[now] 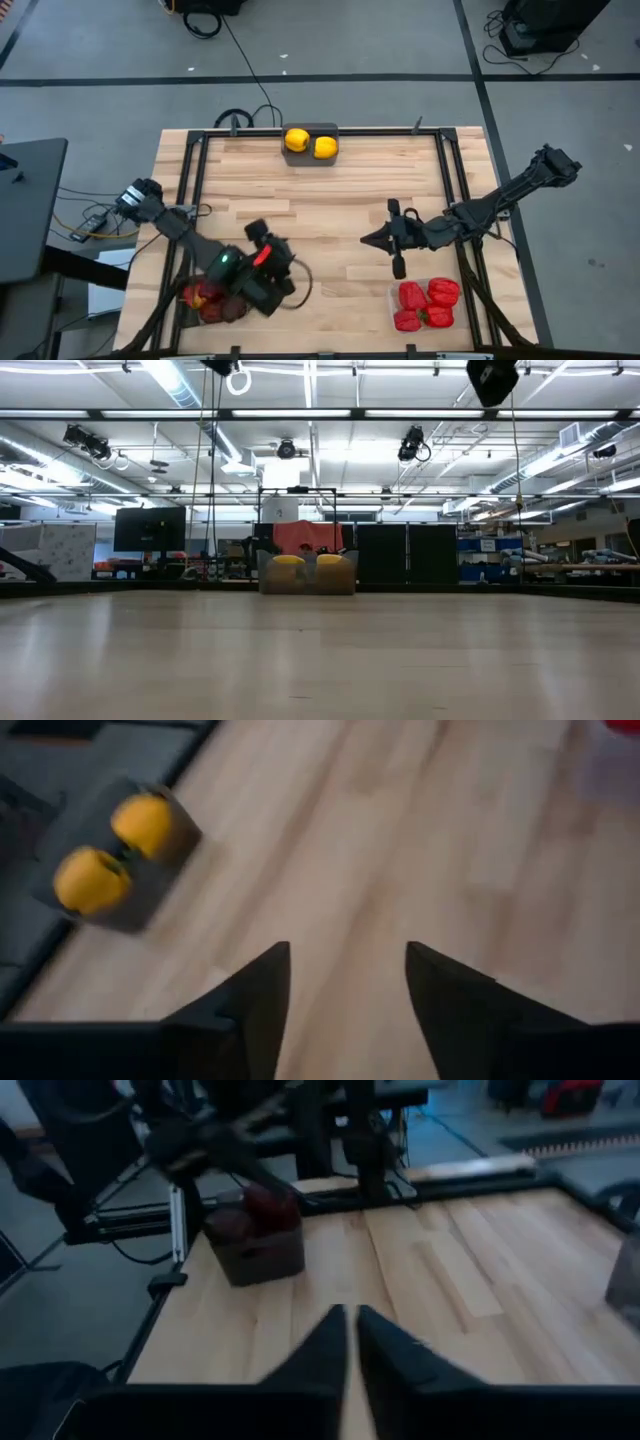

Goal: Sort produce into baskets
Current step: Return to Home Position

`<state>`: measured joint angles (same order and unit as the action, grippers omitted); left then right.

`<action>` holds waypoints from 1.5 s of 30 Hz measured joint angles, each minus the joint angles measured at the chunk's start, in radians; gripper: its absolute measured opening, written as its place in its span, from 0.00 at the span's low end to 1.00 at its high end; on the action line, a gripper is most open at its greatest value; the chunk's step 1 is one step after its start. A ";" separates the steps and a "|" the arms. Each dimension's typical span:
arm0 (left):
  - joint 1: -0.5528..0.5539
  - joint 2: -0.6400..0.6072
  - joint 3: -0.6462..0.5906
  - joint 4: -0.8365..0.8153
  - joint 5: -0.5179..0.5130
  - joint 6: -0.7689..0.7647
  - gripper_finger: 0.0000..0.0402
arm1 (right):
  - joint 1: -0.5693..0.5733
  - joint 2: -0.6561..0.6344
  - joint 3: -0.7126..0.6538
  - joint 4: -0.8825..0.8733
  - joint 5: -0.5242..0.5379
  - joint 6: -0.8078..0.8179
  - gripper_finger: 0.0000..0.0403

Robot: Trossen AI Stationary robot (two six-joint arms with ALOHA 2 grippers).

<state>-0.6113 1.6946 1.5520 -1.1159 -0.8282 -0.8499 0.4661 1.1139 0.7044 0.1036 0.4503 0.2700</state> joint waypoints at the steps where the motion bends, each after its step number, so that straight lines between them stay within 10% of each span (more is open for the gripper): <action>1: 0.020 -0.007 0.000 0.018 -0.010 0.034 0.49 | 0.012 -0.009 0.000 0.001 0.012 -0.019 0.04; 10: 0.125 -0.074 -0.073 0.249 -0.075 0.295 0.35 | 0.118 -0.063 -0.093 0.197 0.109 -0.118 0.02; 17: 0.225 -0.199 -0.471 0.961 0.166 0.535 0.33 | 0.119 -0.080 -0.285 0.460 0.008 -0.109 0.01; 45: 0.367 -0.937 -1.481 1.924 0.329 0.689 0.33 | -0.044 -0.619 -0.461 0.106 -0.052 -0.050 0.02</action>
<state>-0.2440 0.7575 0.0712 0.8077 -0.4996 -0.1609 0.4224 0.4952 0.2433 0.2094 0.3985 0.2198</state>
